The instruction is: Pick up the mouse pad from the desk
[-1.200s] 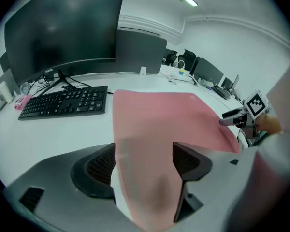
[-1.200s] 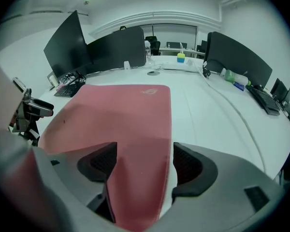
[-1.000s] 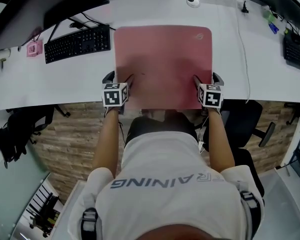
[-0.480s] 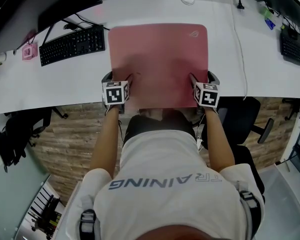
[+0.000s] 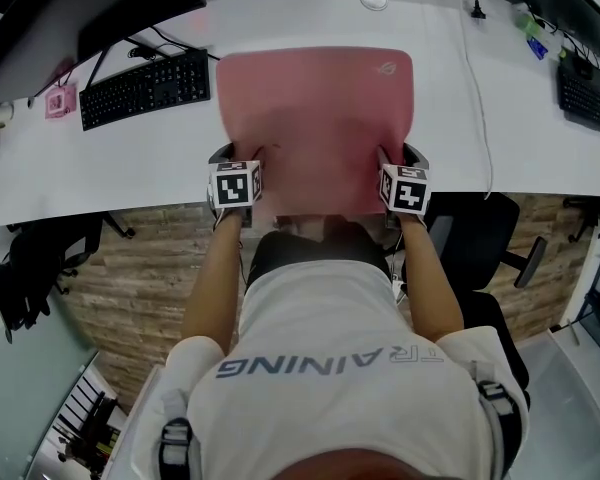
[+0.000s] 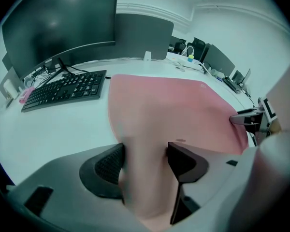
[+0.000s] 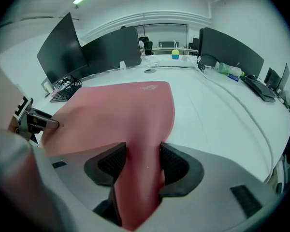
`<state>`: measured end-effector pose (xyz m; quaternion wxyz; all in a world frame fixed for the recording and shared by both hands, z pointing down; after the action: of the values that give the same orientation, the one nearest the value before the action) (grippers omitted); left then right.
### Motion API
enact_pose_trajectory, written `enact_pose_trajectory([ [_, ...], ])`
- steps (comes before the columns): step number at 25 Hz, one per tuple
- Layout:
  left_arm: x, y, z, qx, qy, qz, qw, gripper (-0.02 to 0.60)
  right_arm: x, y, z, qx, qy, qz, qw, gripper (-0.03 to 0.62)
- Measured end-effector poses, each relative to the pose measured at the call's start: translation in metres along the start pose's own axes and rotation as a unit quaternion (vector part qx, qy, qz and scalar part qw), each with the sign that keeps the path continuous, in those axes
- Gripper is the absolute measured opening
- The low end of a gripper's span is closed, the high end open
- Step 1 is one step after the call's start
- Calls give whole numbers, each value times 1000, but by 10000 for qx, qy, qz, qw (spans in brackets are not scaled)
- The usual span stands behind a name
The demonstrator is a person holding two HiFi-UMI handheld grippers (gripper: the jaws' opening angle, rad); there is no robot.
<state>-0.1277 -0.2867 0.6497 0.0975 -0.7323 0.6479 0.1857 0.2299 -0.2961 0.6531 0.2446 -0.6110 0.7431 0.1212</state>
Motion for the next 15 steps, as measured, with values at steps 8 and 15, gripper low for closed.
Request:
enact_pose_trajectory([
  [8,-2,-15,9,-206,-151,-131,9996,175,1,18,9,83,-157,251,9995,108],
  [15,5,-11,29,-720,-477,136,9962,127,11,23,26,225,-360,11,9991,64],
])
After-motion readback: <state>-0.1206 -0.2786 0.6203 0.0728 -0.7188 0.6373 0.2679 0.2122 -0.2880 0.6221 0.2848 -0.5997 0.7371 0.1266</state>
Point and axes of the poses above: the fingertips, and each gripper's own axes: z backward along the fingers, y to its left, x out of its top, the point moved 10 cm from there along z, backward along the fingers, and after that the axes turned 1 degree about x, right-handed, at the moved point
